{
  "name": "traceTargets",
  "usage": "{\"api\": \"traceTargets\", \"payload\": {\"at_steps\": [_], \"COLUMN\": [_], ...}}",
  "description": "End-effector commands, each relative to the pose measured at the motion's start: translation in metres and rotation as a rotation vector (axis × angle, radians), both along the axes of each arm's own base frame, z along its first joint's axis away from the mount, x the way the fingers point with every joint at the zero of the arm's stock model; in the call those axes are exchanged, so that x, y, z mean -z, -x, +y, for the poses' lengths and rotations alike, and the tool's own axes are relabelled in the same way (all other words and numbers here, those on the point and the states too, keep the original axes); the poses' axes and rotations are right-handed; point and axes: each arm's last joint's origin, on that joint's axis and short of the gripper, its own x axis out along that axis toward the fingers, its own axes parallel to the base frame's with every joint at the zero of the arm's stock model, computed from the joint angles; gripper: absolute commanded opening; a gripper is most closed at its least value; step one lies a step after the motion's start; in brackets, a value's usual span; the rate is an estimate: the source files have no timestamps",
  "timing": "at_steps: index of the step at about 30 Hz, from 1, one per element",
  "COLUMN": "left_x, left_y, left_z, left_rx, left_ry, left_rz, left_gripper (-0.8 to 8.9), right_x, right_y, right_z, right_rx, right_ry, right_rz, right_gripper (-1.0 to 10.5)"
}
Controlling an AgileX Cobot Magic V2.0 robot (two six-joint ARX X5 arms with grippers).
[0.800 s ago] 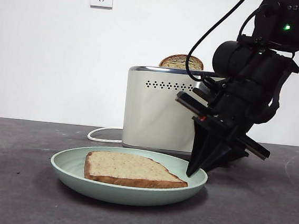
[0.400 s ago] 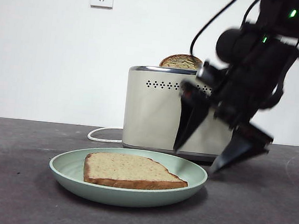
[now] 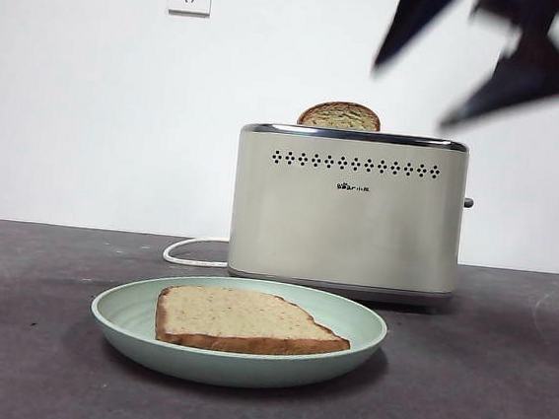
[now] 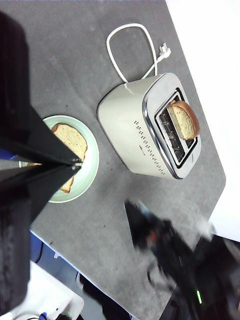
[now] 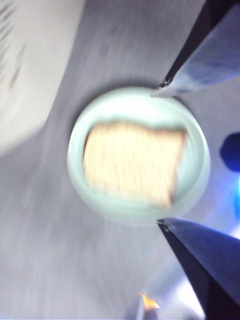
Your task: Take the bread from the toaster,put the bread on the plate,put the plate on the table
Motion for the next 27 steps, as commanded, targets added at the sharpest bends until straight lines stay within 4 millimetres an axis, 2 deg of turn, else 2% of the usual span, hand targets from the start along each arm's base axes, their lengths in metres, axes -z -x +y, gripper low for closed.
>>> {"api": "traceTargets", "payload": {"at_steps": [1, 4, 10, 13, 17, 27], "left_x": [-0.002, -0.002, -0.001, -0.001, -0.001, -0.001], "left_y": [0.000, 0.000, 0.000, 0.000, 0.000, 0.000], "left_z": [0.000, 0.000, 0.000, 0.000, 0.000, 0.000], "left_rx": [0.005, 0.005, 0.005, 0.006, 0.006, 0.006], "left_ry": [-0.005, -0.004, -0.005, -0.006, -0.008, -0.008], "left_rz": [-0.026, -0.027, -0.024, -0.022, -0.018, -0.017], "left_gripper": [-0.08, -0.08, -0.08, -0.08, -0.08, -0.08], "right_x": [-0.021, -0.038, -0.054, -0.058, -0.057, -0.054], "right_y": [0.031, 0.066, 0.120, 0.138, 0.148, 0.146], "right_z": [-0.009, -0.022, -0.054, -0.065, -0.072, -0.071], "right_rx": [-0.043, -0.070, -0.091, -0.091, -0.089, -0.089], "right_ry": [-0.031, -0.065, -0.111, -0.134, -0.131, -0.110], "right_rz": [-0.074, -0.116, -0.192, -0.229, -0.227, -0.194], "right_gripper": [4.0, 3.5, -0.1, -0.2, -0.2, -0.1]}}
